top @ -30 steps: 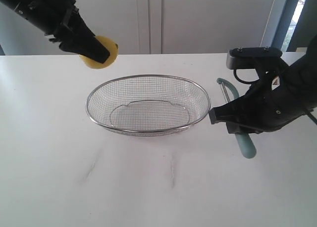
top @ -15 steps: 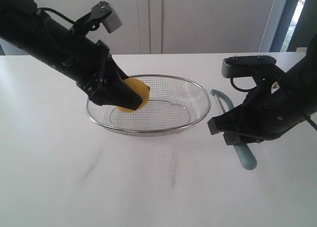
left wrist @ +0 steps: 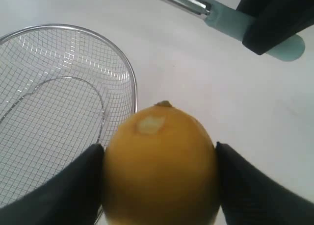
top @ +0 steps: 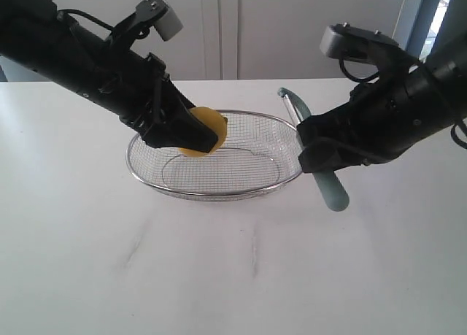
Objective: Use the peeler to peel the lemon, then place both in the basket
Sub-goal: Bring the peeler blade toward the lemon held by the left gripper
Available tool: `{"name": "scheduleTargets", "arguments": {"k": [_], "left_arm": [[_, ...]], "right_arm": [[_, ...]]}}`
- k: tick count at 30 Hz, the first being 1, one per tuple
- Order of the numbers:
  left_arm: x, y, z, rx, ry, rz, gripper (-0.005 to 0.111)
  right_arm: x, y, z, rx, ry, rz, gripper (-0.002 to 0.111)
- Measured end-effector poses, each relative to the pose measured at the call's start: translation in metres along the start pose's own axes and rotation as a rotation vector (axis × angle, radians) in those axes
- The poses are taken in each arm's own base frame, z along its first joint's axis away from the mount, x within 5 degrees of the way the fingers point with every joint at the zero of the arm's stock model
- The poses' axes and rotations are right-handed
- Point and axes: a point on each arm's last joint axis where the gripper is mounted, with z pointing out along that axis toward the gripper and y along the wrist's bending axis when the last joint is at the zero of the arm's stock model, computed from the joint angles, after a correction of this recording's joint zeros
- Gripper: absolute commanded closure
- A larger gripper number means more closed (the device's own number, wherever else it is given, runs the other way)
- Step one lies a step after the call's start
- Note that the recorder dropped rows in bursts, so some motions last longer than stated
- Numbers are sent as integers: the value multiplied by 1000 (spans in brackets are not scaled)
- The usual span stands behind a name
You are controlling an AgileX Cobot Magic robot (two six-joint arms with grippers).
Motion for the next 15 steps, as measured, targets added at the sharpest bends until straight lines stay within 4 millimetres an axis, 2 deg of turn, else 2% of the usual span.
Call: {"name": "scheduleTargets", "arguments": {"k": [10,15], "left_arm": [[-1,1,0,-6,-7,-4,107],[-2,2,0,-25,-22,7,107]], "right_arm": [[-2,-1,-2,-93,-19,-16,108],[-3,0,8,-159,3,-9,108]]}}
